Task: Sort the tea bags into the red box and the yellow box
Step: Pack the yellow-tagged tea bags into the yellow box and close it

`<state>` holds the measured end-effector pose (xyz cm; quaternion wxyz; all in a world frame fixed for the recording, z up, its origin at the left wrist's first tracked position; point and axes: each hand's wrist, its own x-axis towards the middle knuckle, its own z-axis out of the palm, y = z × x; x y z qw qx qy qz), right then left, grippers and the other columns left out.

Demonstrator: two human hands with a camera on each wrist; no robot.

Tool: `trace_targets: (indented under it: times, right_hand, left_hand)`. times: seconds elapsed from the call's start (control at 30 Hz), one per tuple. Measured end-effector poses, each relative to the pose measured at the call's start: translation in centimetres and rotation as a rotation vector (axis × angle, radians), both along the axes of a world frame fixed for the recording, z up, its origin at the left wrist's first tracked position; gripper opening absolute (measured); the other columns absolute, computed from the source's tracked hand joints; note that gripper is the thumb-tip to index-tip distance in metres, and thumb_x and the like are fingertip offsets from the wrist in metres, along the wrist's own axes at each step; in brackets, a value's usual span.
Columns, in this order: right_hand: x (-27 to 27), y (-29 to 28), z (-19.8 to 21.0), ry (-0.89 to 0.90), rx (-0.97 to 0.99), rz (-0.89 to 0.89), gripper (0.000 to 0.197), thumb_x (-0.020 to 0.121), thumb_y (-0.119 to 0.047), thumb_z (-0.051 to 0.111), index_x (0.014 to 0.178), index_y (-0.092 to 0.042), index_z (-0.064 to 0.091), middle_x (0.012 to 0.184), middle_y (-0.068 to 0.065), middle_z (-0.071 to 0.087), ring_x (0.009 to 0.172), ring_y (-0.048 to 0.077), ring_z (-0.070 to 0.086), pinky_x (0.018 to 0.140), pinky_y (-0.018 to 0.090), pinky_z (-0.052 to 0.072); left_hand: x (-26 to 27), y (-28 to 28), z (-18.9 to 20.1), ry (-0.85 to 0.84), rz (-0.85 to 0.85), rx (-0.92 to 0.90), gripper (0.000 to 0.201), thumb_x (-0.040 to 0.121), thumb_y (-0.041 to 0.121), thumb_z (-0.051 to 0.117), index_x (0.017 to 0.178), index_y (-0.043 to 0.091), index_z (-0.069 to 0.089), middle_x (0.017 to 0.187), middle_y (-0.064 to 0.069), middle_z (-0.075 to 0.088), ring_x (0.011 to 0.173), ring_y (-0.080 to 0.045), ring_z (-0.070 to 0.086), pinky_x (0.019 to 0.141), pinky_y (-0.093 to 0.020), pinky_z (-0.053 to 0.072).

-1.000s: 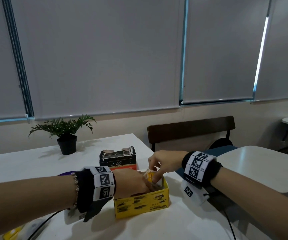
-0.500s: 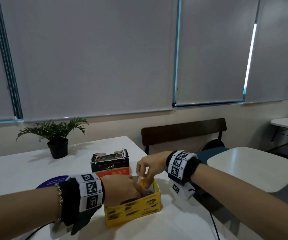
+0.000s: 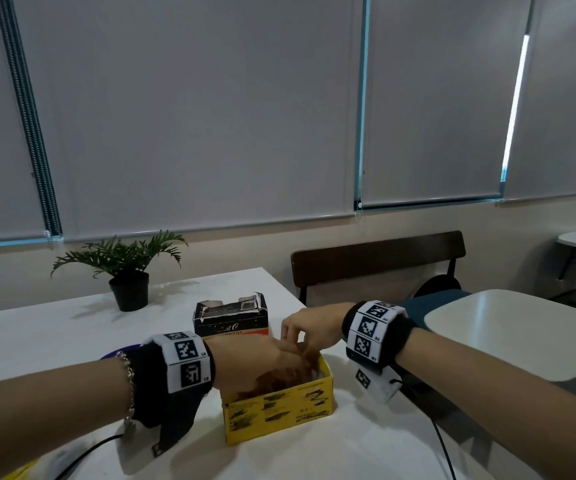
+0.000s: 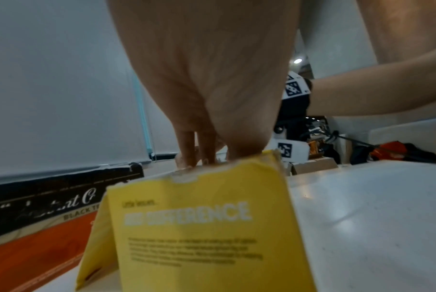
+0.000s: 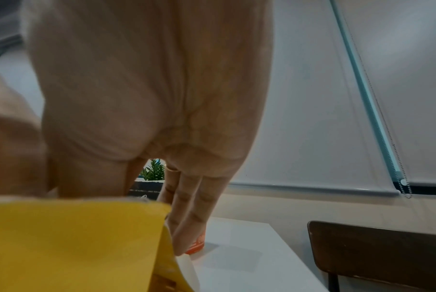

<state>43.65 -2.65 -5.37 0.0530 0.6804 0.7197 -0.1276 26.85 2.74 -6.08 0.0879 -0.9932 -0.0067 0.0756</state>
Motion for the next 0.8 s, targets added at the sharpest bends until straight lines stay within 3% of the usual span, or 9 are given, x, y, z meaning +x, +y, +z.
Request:
trace_targets:
  times: [0.13, 0.27, 0.33, 0.47, 0.57, 0.7, 0.8]
  right_hand:
    - [-0.1, -0.2, -0.1, 0.003, -0.009, -0.028, 0.033, 0.089, -0.018, 0.070, 0.120, -0.007, 0.066, 0.131, 0.007, 0.054, 0.116, 0.025, 0.052, 0.095, 0.031, 0.041]
    - [-0.3, -0.5, -0.1, -0.025, -0.006, -0.077, 0.041, 0.092, -0.004, 0.061, 0.132, -0.004, 0.051, 0.134, 0.013, 0.053, 0.119, 0.029, 0.051, 0.084, 0.027, 0.039]
    - [-0.4, -0.7, 0.0, -0.036, 0.001, -0.082, 0.041, 0.091, -0.001, 0.057, 0.132, -0.004, 0.051, 0.133, 0.013, 0.055, 0.119, 0.029, 0.052, 0.084, 0.029, 0.041]
    - [0.1, -1.7, 0.5, 0.089, 0.086, -0.091, 0.026, 0.089, -0.003, 0.063, 0.114, -0.007, 0.069, 0.120, 0.009, 0.068, 0.112, 0.024, 0.062, 0.095, 0.038, 0.051]
    - [0.5, -2.9, 0.6, 0.203, 0.212, -0.157, 0.026, 0.087, -0.006, 0.068, 0.112, -0.010, 0.072, 0.108, 0.008, 0.074, 0.102, 0.017, 0.069, 0.089, 0.031, 0.056]
    - [0.0, -4.3, -0.4, 0.096, 0.285, -0.162, 0.021, 0.087, -0.017, 0.067, 0.105, -0.014, 0.077, 0.104, 0.007, 0.074, 0.098, 0.019, 0.067, 0.086, 0.036, 0.058]
    - [-0.6, -4.9, -0.9, 0.069, 0.299, -0.203, 0.021, 0.086, -0.014, 0.061, 0.098, -0.007, 0.078, 0.092, 0.011, 0.074, 0.087, 0.024, 0.067, 0.080, 0.039, 0.059]
  left_hand:
    - [0.6, -0.2, 0.4, -0.037, -0.008, 0.125, 0.051, 0.095, 0.006, 0.053, 0.141, 0.026, 0.044, 0.142, 0.001, 0.047, 0.123, -0.022, 0.051, 0.096, -0.034, 0.049]
    - [1.3, -0.8, 0.1, -0.029, -0.012, 0.177, 0.048, 0.096, 0.007, 0.051, 0.141, 0.024, 0.045, 0.142, 0.002, 0.046, 0.122, -0.024, 0.051, 0.095, -0.035, 0.048]
    - [1.8, -0.9, -0.1, -0.004, 0.014, 0.203, 0.046, 0.095, 0.006, 0.051, 0.139, 0.021, 0.048, 0.139, -0.001, 0.049, 0.118, -0.026, 0.054, 0.094, -0.036, 0.049]
    - [2.3, -0.6, -0.2, 0.037, 0.064, 0.184, 0.039, 0.095, 0.009, 0.052, 0.132, 0.022, 0.056, 0.128, -0.006, 0.057, 0.108, -0.027, 0.059, 0.091, -0.038, 0.052]
    - [2.6, -0.5, 0.0, 0.018, 0.052, 0.098, 0.042, 0.094, 0.008, 0.053, 0.132, 0.025, 0.057, 0.134, -0.004, 0.054, 0.116, -0.026, 0.055, 0.097, -0.039, 0.049]
    - [2.7, -0.7, -0.1, 0.011, 0.049, 0.092, 0.040, 0.093, 0.004, 0.052, 0.130, 0.020, 0.058, 0.134, -0.004, 0.053, 0.117, -0.026, 0.054, 0.099, -0.039, 0.048]
    - [2.8, -0.7, -0.4, -0.001, 0.065, 0.122, 0.040, 0.093, 0.002, 0.051, 0.129, 0.017, 0.059, 0.130, -0.006, 0.055, 0.113, -0.028, 0.057, 0.096, -0.039, 0.049]
